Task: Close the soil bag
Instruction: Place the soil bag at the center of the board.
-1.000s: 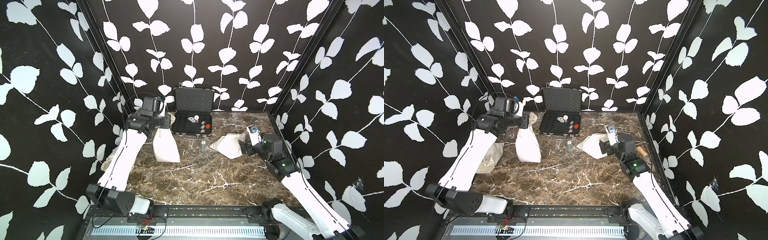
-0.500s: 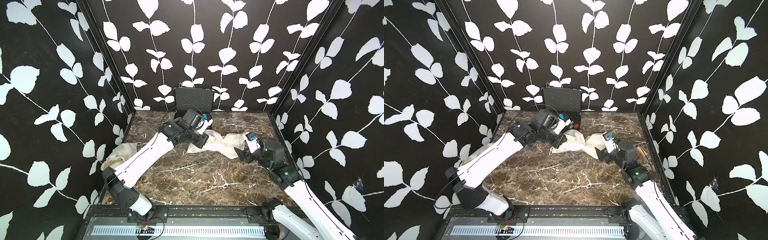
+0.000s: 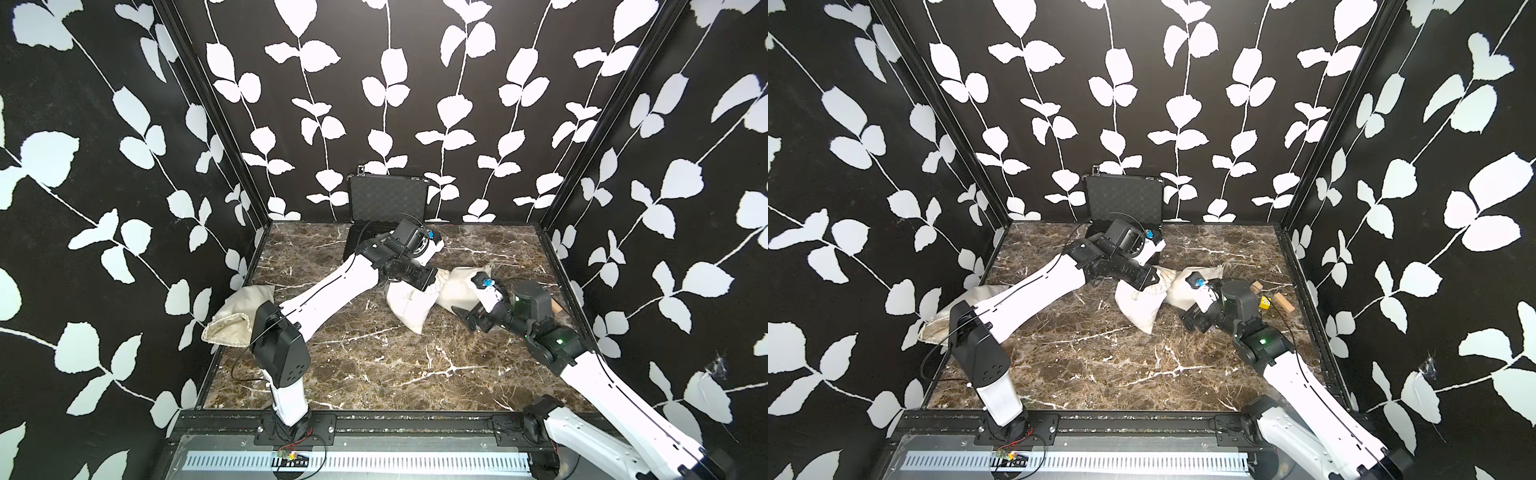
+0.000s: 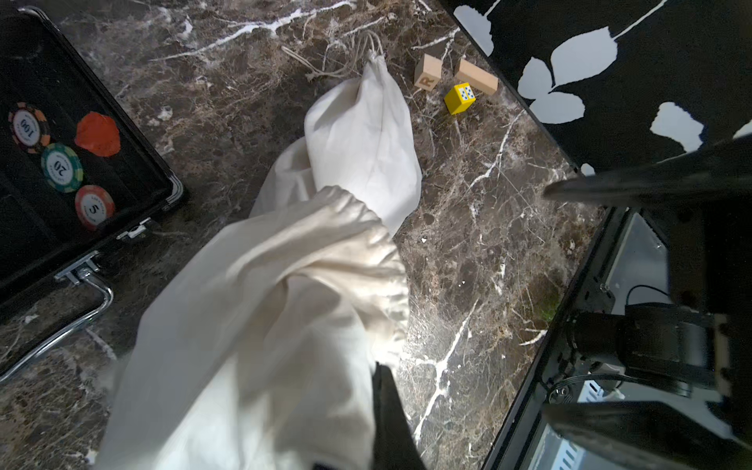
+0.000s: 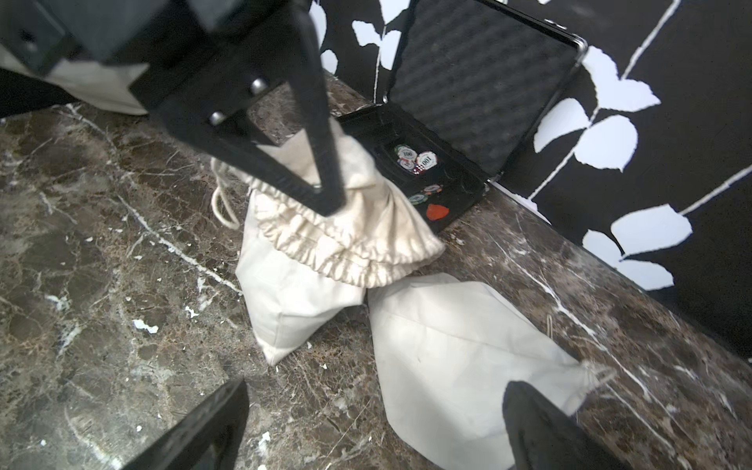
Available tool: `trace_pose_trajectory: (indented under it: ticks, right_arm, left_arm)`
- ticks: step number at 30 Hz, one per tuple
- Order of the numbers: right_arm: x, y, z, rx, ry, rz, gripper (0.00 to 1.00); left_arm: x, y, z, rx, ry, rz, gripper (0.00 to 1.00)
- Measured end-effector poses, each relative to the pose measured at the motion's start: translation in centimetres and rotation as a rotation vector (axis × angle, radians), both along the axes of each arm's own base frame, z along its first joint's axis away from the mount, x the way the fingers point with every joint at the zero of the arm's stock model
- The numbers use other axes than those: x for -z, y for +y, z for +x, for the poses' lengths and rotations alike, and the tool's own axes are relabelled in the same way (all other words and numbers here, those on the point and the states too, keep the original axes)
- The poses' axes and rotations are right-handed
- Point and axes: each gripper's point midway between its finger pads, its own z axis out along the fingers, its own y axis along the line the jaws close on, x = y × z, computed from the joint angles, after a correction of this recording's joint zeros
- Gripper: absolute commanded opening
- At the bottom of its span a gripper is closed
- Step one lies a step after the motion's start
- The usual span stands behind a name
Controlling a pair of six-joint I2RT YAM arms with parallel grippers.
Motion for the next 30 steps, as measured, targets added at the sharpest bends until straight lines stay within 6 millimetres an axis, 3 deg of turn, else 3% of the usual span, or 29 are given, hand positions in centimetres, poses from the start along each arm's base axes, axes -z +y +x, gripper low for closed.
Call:
trace_pose_trajectory:
  ticks: [8, 16, 19, 23, 26, 30]
  right_arm:
    - [3.1, 3.0, 3.5, -0.092, -0.119, -0.188, 1.0]
    - [1.6, 5.4, 6.6, -0.147, -0.273, -0.2, 0.96]
    - [1.9, 6.4, 6.8, -0.182, -0.278, -0.177, 0.82]
    - [2.4, 7.5, 6.5, -0.237, -0.242, -0.149, 0.32]
    - [1.7, 8.2, 6.4, -0.261, -0.224, -0.114, 0.01]
    - [1.3, 8.5, 6.3, -0.259, -0.19, -0.068, 0.0]
  left_arm:
    - [-0.2, 0.8, -0.8, -0.001, -0.003, -0.001, 0.0]
    - [-0.6, 1.7, -1.4, -0.006, -0.009, -0.007, 0.0]
    - [-0.5, 1.8, -1.2, -0.011, 0.014, -0.037, 0.0]
    - [-0.4, 2.4, -0.7, -0.032, 0.051, -0.084, 0.0]
    - [-0.8, 3.3, -0.1, -0.061, 0.06, -0.118, 0.16]
    - [-1.8, 5.1, 0.5, -0.111, 0.046, -0.162, 0.4]
